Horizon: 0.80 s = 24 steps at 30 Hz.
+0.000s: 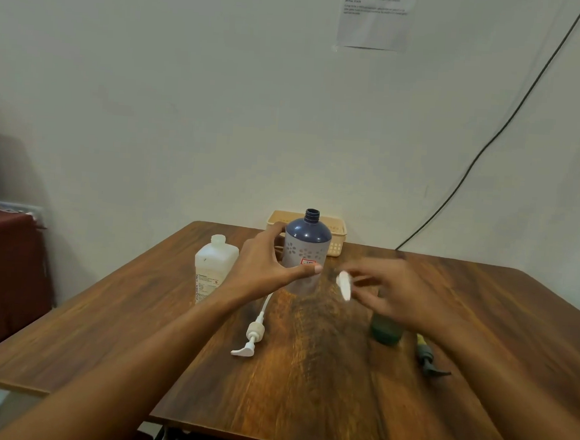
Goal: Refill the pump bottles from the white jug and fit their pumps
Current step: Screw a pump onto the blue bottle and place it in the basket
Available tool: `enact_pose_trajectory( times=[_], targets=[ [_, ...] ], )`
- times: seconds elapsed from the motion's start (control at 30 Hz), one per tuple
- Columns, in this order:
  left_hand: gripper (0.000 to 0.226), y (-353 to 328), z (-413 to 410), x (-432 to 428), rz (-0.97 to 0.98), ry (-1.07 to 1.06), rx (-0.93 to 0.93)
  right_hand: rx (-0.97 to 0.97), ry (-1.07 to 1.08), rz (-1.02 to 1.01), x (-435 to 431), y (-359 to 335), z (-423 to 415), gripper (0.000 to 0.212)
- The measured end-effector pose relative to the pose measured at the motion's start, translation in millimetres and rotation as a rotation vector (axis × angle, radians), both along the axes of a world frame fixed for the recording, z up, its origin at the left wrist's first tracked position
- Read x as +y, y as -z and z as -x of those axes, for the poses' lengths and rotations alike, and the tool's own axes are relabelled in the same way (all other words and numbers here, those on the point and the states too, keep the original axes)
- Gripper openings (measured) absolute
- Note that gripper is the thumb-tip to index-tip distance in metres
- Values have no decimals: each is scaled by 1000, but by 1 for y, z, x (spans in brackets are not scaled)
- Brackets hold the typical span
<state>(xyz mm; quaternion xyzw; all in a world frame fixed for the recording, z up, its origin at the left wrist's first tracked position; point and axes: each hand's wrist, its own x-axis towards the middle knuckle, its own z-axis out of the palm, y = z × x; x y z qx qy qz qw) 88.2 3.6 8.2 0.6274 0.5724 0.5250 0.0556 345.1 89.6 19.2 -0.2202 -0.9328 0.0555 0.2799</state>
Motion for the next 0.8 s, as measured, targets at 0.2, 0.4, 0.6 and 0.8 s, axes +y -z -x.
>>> enact_pose_trajectory(
  times=[0.2, 0.4, 0.6, 0.8],
  targets=[
    [90, 0, -1, -2, 17, 0, 6, 576, -42, 158, -18, -87, -19, 41],
    [89, 2, -7, -5, 27, 17, 13, 863, -177, 295, -27, -130, -10, 37],
    [90, -1, -12, -8, 27, 12, 26, 852, -173, 313, -22, -133, 7, 37],
    [91, -1, -13, -10, 28, 4, 58, 801, -134, 314, -12, -124, 15, 35]
  ],
)
